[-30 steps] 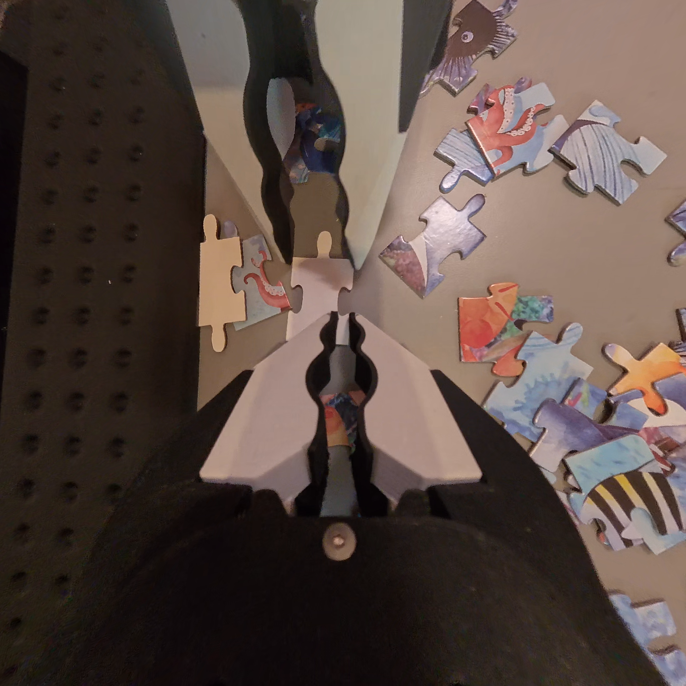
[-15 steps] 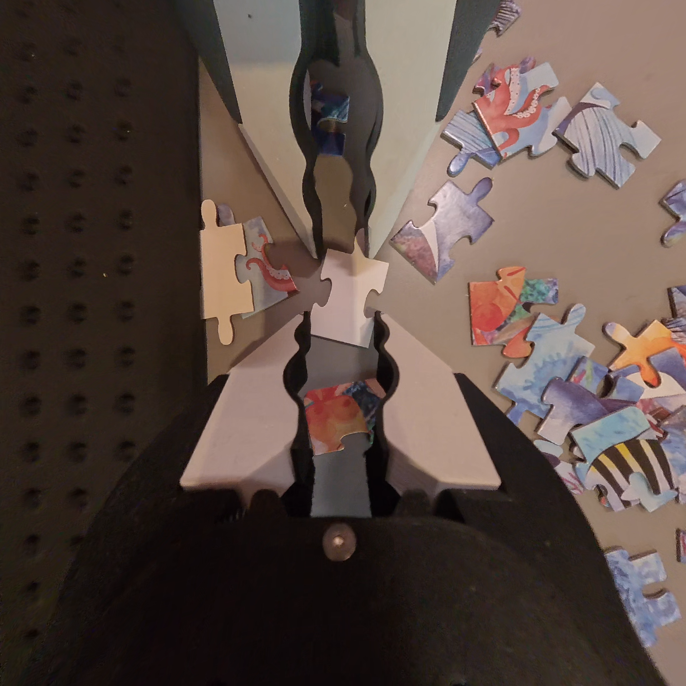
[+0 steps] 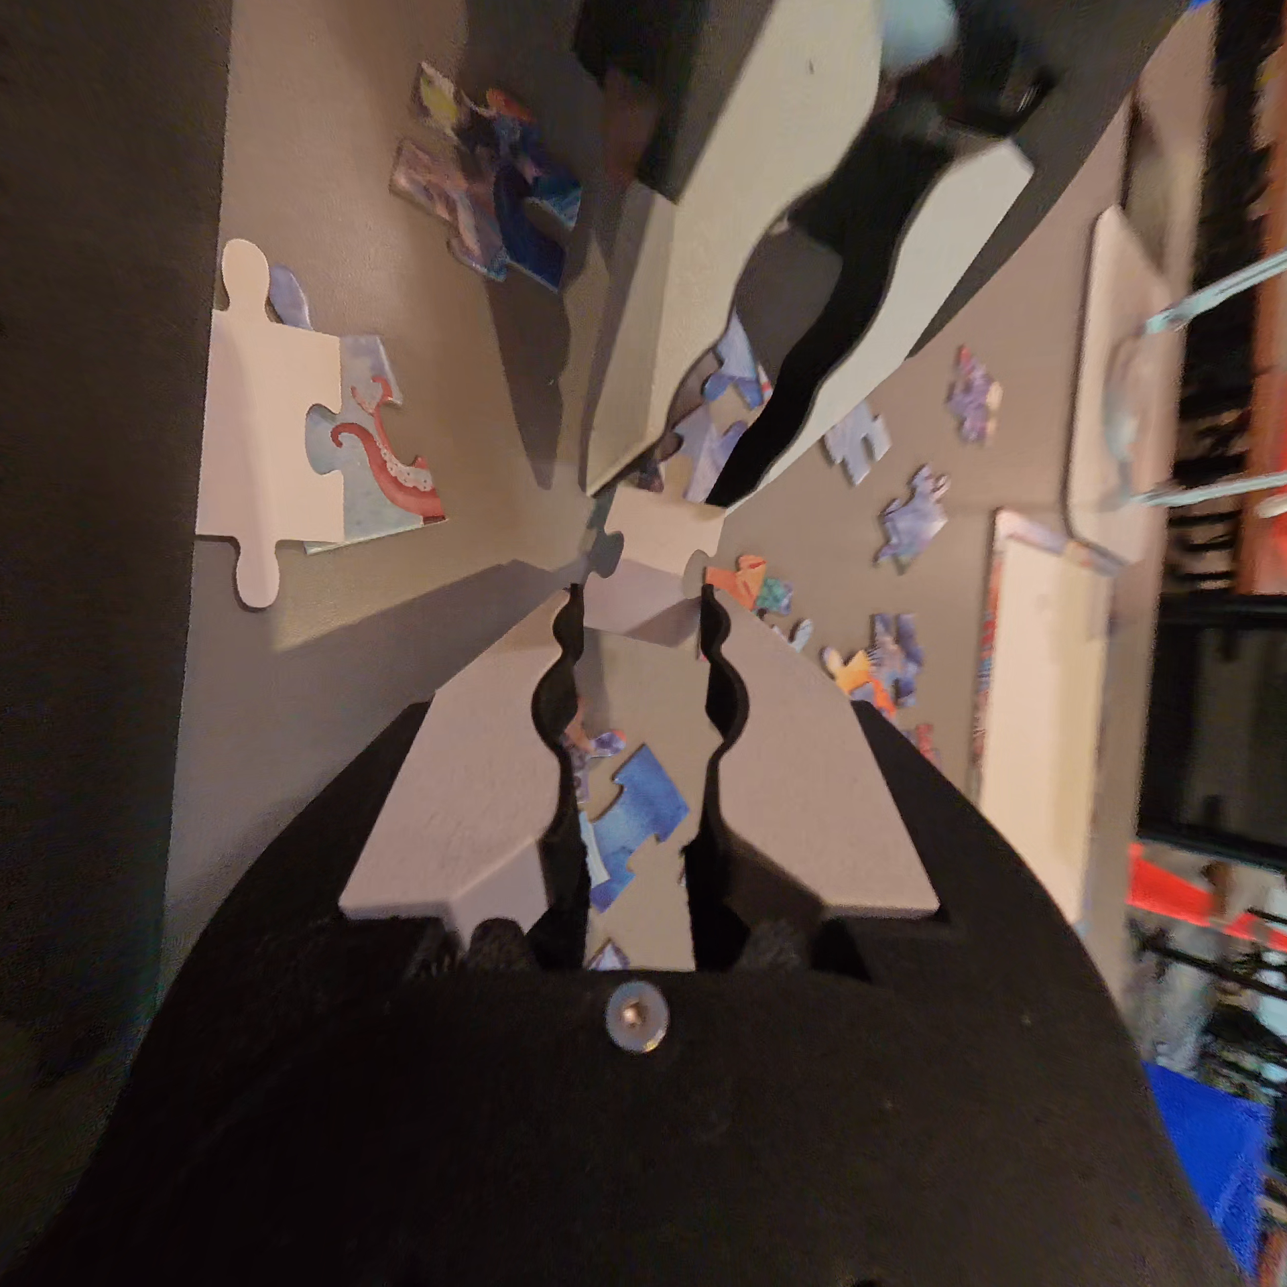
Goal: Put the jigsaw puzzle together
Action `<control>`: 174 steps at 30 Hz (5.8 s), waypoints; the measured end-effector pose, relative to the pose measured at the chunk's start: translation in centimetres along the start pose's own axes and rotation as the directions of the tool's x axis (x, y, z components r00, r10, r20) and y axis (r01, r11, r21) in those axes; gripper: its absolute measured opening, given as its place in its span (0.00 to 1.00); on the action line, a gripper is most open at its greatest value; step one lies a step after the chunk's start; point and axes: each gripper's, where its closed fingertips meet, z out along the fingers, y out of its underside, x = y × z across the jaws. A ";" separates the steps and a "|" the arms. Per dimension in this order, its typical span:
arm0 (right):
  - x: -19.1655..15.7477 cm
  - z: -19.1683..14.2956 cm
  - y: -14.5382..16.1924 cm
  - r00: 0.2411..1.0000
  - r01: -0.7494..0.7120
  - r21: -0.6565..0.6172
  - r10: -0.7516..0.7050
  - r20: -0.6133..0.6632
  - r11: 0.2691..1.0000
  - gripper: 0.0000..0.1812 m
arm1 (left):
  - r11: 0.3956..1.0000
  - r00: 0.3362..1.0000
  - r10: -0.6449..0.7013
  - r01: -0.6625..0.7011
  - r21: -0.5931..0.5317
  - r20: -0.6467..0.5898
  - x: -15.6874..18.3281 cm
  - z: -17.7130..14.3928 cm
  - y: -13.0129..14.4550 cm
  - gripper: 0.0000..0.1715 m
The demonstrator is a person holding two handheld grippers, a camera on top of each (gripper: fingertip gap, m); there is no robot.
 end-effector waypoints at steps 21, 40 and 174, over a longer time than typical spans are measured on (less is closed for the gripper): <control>-2.0 -2.1 4.1 0.899 -0.334 -0.003 0.320 0.298 0.943 0.31 | 0.997 0.999 0.052 -0.053 -0.064 -0.008 0.8 1.3 0.5 0.10; -0.2 -1.0 5.0 0.858 -0.457 -0.016 0.445 0.256 0.889 0.35 | 0.992 0.998 0.061 -0.056 -0.117 0.033 0.7 4.4 -1.5 0.24; -2.5 -2.2 -0.5 0.936 -0.331 0.192 0.296 0.187 0.924 0.18 | 0.992 0.979 0.020 -0.045 -0.117 -0.204 1.9 1.0 0.0 0.05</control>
